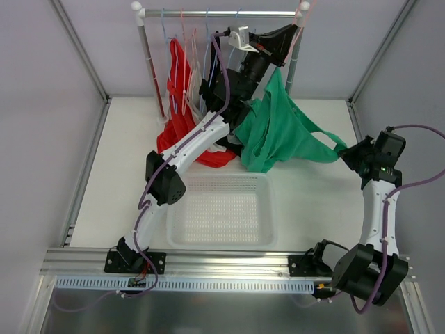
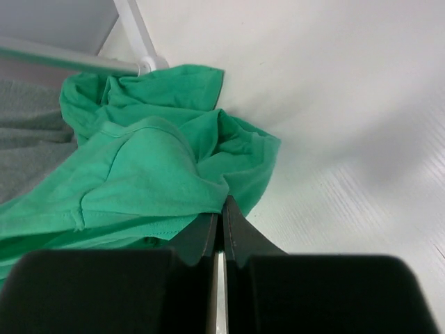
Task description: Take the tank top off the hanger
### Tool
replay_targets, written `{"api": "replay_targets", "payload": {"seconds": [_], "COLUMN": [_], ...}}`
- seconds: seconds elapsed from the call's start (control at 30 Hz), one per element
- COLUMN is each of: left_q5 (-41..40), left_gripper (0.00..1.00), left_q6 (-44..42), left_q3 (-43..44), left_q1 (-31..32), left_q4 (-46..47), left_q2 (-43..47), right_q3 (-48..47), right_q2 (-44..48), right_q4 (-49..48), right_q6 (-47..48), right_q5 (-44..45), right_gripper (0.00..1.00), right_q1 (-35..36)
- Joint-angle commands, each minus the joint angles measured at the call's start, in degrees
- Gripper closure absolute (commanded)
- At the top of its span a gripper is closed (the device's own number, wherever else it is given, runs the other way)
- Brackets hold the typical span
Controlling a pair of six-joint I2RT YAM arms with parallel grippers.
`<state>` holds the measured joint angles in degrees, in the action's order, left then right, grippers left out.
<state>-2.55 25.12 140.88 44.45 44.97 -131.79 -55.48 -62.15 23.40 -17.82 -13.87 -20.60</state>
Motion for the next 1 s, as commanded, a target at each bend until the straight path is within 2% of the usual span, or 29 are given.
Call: {"api": "replay_targets", "payload": {"seconds": [0.0, 0.17, 0.3, 0.37, 0.53, 0.67, 0.8, 0.9, 0.97], "left_q5": [-6.3, -1.9, 2.5, 3.9, 5.8, 5.4, 2.9, 2.9, 2.9], "left_gripper": [1.00, 1.00, 1.00, 1.00, 1.00, 1.00, 1.00, 1.00, 1.00], "left_q6": [-6.1, -11.1, -12.5, -11.5, -11.1, -11.2, -8.9, -6.9, -7.6], "left_q3": [-2.1, -3.8, -9.3, -10.5, -18.7, -22.4, -21.5, -19.9, -19.5], "left_q1": [-1.7, -2.0, -1.8, -1.8, -1.3, -1.0, -0.9, -0.9, -0.6], "left_q4": [10.0, 8.8, 15.4, 13.6, 17.0, 19.2, 17.1, 14.4, 12.1], "left_q2": [5.4, 7.7, 10.0, 12.2, 17.1, 20.3, 20.3, 19.1, 18.8], "right_q3": [-0.9, 2.5, 7.3, 8.6, 8.8, 10.0, 12.2, 10.1, 7.3], "right_q2": [1.2, 5.8, 8.4, 7.8, 5.2, 2.9, 1.2, -1.0, -2.4], "right_q4": [-2.0, -1.9, -1.2, -1.5, -1.8, -4.6, -11.7, -13.7, -8.0], "right_q6": [-3.7, -7.0, -10.6, -10.5, -9.2, -7.5, -7.5, -6.4, -5.0], "right_q5": [6.0, 13.3, 24.8, 23.0, 22.3, 17.0, 6.2, 0.8, 2.3], "right_gripper": [1.00, 1.00, 1.00, 1.00, 1.00, 1.00, 1.00, 1.00, 1.00], "right_q1": [-1.5, -4.3, -4.6, -5.8, -6.3, -6.4, -6.4, -6.4, -6.3]}}
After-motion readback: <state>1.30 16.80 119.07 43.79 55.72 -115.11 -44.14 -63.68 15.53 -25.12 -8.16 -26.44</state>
